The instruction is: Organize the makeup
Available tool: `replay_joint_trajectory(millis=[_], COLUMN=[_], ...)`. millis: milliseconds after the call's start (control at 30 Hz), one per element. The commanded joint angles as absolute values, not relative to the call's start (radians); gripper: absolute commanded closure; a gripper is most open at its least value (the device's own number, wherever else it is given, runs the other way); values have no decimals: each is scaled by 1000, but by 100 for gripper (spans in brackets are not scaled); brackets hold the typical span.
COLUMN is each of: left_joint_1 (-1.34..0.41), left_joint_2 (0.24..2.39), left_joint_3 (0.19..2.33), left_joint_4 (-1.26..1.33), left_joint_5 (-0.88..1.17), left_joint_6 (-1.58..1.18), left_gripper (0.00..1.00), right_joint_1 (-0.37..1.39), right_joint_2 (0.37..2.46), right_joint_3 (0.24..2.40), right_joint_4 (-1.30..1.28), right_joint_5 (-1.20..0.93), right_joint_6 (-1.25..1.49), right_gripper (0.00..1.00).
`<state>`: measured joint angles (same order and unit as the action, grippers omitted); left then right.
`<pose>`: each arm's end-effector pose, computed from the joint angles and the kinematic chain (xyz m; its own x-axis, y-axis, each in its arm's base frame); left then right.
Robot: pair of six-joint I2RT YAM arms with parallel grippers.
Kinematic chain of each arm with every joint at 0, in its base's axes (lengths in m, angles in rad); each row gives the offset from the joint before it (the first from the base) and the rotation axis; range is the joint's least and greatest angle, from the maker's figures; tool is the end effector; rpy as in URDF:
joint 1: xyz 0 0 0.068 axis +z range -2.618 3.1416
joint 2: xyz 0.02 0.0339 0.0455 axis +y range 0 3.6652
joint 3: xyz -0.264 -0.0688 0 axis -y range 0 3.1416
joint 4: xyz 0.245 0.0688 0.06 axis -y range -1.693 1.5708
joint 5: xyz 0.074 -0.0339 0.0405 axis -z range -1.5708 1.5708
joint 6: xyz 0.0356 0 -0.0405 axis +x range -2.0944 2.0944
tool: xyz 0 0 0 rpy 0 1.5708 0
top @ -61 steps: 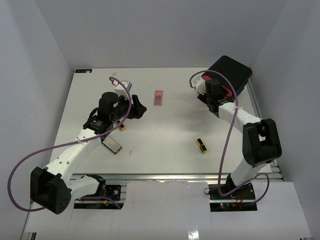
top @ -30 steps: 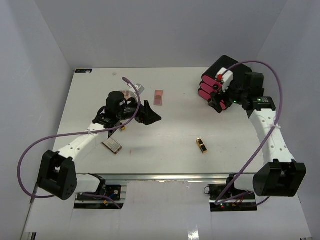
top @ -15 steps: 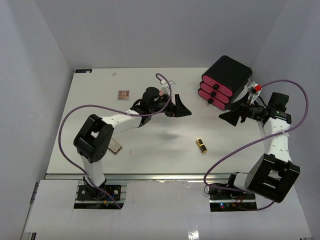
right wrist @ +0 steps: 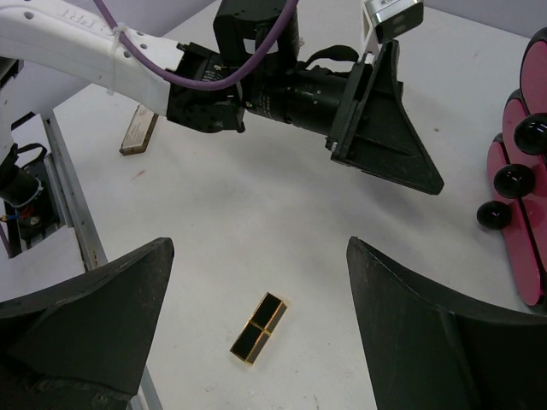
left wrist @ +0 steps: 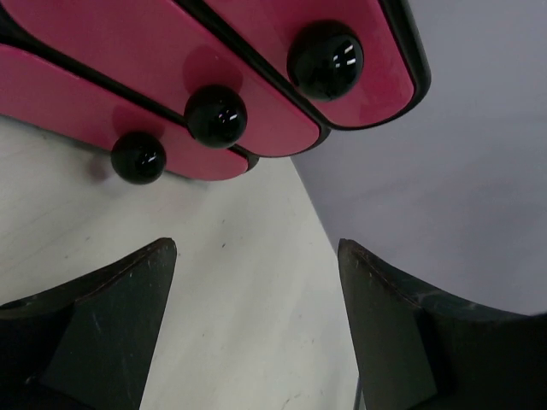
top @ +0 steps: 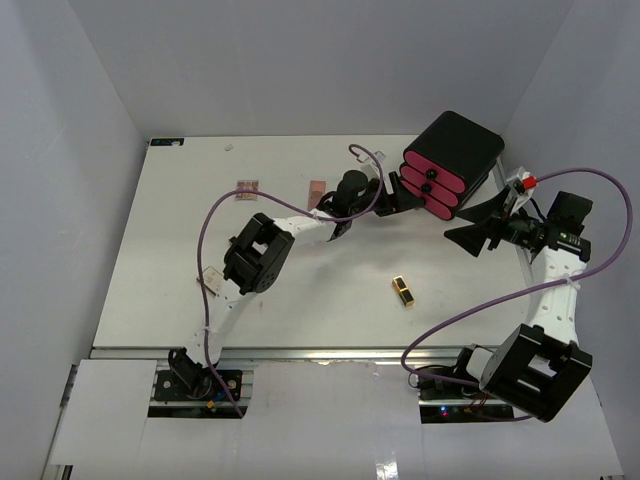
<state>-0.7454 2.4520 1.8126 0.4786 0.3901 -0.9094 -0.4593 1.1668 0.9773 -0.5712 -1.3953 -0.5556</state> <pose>0.4035 -0.3909 0.1663 -0.7850 -0.2687 -0.5582 0.4619 0.3467 -0.8164 0.2183 -0.0689 0.3137 -0.2286 0.0103 -0.9735 -0.8033 0.5628 0.1947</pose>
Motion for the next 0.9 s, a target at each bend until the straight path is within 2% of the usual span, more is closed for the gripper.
replay_joint_trajectory(millis=[0,267,667,867], left_joint_1=[-765,-775,-773,-775], left_joint_2=[2522,2646,2717,2717], left_joint_3=[1969,2150,2240,2243], left_joint_4=[479,447,443,448], left_joint_5=[257,184,200,204], left_joint_6=[-996,-1055,-1083,-1081], left_gripper=[14,24,37,39], right_joint_1=[-484,-508,-531,-531], right_joint_2=[1134,1135,1142,1150], right_joint_3=[958,950,943,940], right_joint_4=[-534,-517,-506,-505], right_joint_5=[-1437,-1445,-1459,-1456], right_joint_6=[-532,-518,-506,-505], right_gripper=[11,11,11,11])
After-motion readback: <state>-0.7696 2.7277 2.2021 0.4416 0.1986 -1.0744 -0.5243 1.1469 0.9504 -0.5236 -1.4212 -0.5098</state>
